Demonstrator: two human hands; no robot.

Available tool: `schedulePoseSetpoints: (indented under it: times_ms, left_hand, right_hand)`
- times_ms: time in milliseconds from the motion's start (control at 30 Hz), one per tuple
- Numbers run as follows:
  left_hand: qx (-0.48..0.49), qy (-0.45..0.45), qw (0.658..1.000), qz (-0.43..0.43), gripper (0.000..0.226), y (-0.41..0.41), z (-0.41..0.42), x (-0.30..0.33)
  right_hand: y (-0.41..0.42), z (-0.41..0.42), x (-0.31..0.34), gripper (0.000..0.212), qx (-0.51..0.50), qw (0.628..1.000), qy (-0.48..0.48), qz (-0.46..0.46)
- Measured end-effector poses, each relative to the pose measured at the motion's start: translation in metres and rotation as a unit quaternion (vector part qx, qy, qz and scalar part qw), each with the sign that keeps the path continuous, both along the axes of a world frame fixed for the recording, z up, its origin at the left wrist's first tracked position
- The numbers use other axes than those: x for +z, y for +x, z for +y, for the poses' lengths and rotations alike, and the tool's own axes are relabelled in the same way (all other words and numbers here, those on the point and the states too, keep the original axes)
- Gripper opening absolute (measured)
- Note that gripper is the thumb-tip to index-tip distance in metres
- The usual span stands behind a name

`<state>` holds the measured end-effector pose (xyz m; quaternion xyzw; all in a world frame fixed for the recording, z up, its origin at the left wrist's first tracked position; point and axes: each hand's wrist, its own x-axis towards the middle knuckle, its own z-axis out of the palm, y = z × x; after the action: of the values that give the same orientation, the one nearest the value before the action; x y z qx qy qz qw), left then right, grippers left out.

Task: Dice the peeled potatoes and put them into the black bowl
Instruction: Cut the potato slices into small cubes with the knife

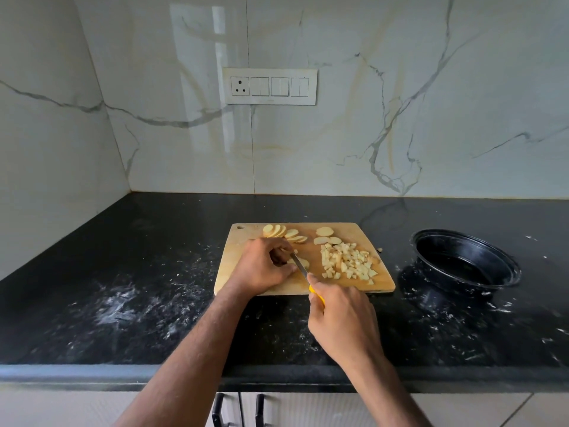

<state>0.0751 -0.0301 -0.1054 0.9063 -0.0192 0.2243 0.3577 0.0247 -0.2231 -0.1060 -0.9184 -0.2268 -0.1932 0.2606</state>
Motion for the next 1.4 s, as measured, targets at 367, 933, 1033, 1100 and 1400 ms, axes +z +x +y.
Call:
schedulePoseSetpoints:
  times_ms: [367, 933, 1033, 1100, 1400]
  left_hand:
    - [-0.015, 0.008, 1.000, 0.006, 0.029, 0.001, 0.001, 0.001]
    - [-0.066, 0.059, 0.996, -0.002, 0.017, 0.000, -0.002, 0.000]
    - [-0.045, 0.026, 0.999, 0.001, 0.019, 0.001, -0.001, -0.001]
    - [-0.032, -0.010, 0.999, 0.012, 0.023, 0.000, 0.001, -0.001]
    - [-0.019, -0.031, 0.999, 0.002, 0.026, -0.003, 0.003, 0.003]
  right_hand:
    - [0.012, 0.011, 0.007, 0.032, 0.024, 0.998, -0.054, 0.031]
    - [-0.019, -0.022, 0.003, 0.044, 0.023, 0.996, -0.077, 0.043]
    - [-0.020, -0.030, 0.009, 0.041, 0.000, 0.997, -0.063, 0.043]
    - [-0.021, -0.031, 0.012, 0.038, -0.012, 0.999, -0.026, 0.036]
    - [-0.003, 0.004, 0.007, 0.041, -0.007, 1.000, 0.029, 0.006]
